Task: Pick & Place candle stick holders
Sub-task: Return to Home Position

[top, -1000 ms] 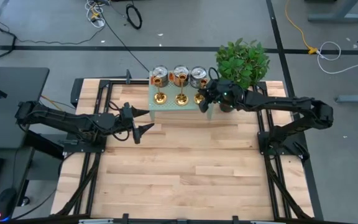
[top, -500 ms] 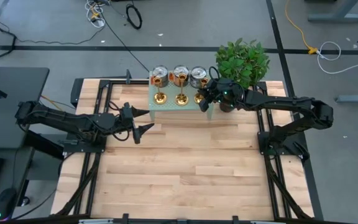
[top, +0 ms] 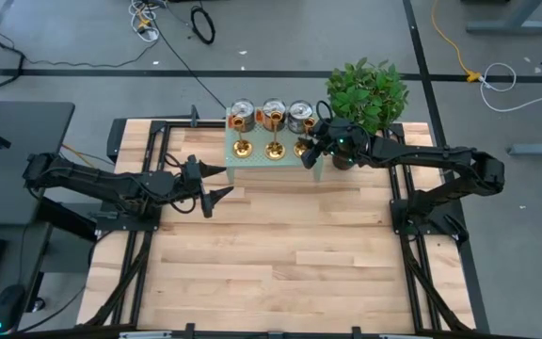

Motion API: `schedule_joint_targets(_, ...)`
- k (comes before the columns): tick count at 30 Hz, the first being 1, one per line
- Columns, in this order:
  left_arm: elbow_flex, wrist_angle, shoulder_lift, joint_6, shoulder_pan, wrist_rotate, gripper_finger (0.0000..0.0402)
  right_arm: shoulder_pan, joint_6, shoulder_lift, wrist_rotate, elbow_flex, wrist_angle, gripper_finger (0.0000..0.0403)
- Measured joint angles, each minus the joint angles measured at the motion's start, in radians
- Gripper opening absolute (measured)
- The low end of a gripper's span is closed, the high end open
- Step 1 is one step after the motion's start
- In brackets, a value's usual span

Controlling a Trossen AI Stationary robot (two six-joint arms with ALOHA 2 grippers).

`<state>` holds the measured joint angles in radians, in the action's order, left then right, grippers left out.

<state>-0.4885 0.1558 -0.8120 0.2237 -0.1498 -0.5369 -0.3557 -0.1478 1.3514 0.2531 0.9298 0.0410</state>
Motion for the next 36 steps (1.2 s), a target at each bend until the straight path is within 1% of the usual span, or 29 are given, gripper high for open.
schedule_joint_targets(6, 0.0, 0.0, 0.0, 0.0, 0.0, 0.0, 0.0327, 0.013, 0.026, 0.0, 0.001, 0.0, 0.0, 0.0225)
schedule_joint_targets(10, 0.0, -0.001, 0.0, 0.0, 0.0, 0.001, 0.0327, 0.026, 0.033, -0.006, 0.002, -0.001, 0.008, 0.025)
schedule_joint_targets(12, 0.0, -0.001, 0.0, 0.001, 0.0, 0.001, 0.0327, 0.037, 0.033, -0.018, 0.031, -0.002, 0.018, 0.0253)
schedule_joint_targets(15, 0.0, -0.001, 0.0, 0.001, 0.0, 0.004, 0.0327, 0.059, 0.036, -0.053, 0.11, -0.002, 0.061, 0.025)
schedule_joint_targets(17, 0.0, -0.001, 0.0, 0.001, 0.0, 0.015, 0.0327, 0.079, 0.032, -0.082, 0.13, -0.002, 0.085, 0.0246)
schedule_joint_targets(23, 0.0, -0.001, 0.0, 0.001, 0.0, 0.018, 0.0327, 0.157, 0.01, -0.154, 0.122, -0.002, 0.139, 0.0236)
schedule_joint_targets(28, 0.0, -0.001, 0.0, 0.002, 0.0, 0.018, 0.0327, 0.244, -0.066, -0.202, 0.132, -0.002, 0.278, 0.0235)
schedule_joint_targets(32, 0.0, -0.001, 0.0, 0.002, 0.0, 0.019, 0.0327, 0.34, -0.174, -0.234, 0.126, -0.002, 0.396, 0.0235)
schedule_joint_targets(34, 0.0, -0.004, 0.0, 0.002, 0.0, 0.019, 0.0327, 0.405, -0.239, -0.237, 0.101, -0.002, 0.434, 0.0235)
schedule_joint_targets(36, 0.0, -0.012, 0.0, 0.002, 0.0, 0.019, 0.0327, 0.477, -0.278, -0.237, 0.047, -0.009, 0.427, 0.0235)
